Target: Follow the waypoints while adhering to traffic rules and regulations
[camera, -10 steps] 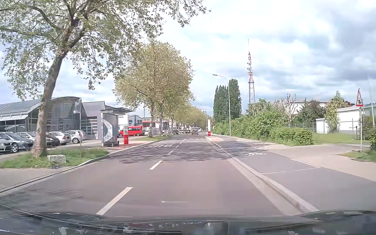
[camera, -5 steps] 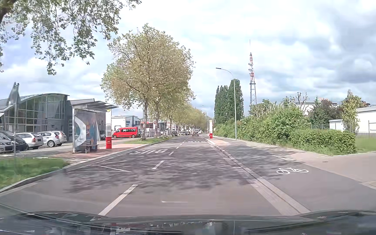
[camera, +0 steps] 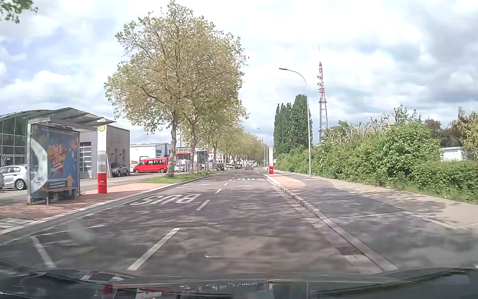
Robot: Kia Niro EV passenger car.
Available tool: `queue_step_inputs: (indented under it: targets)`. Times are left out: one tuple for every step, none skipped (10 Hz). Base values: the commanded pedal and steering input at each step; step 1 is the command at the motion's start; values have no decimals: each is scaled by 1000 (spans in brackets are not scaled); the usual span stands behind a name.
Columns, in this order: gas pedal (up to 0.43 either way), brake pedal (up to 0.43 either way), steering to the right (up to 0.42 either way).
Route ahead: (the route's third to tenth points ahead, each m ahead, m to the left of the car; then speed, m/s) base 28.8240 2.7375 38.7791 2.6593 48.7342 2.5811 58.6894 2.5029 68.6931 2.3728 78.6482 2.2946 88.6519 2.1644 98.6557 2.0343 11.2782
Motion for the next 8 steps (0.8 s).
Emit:
queue_step_inputs:
  targets:
    - [110,0,-2]
    - [110,0,-3]
    - [110,0,-3]
    - [110,0,-3]
    - [110,0,-3]
    - [110,0,-4]
    - [110,0,-4]
    - [110,0,-4]
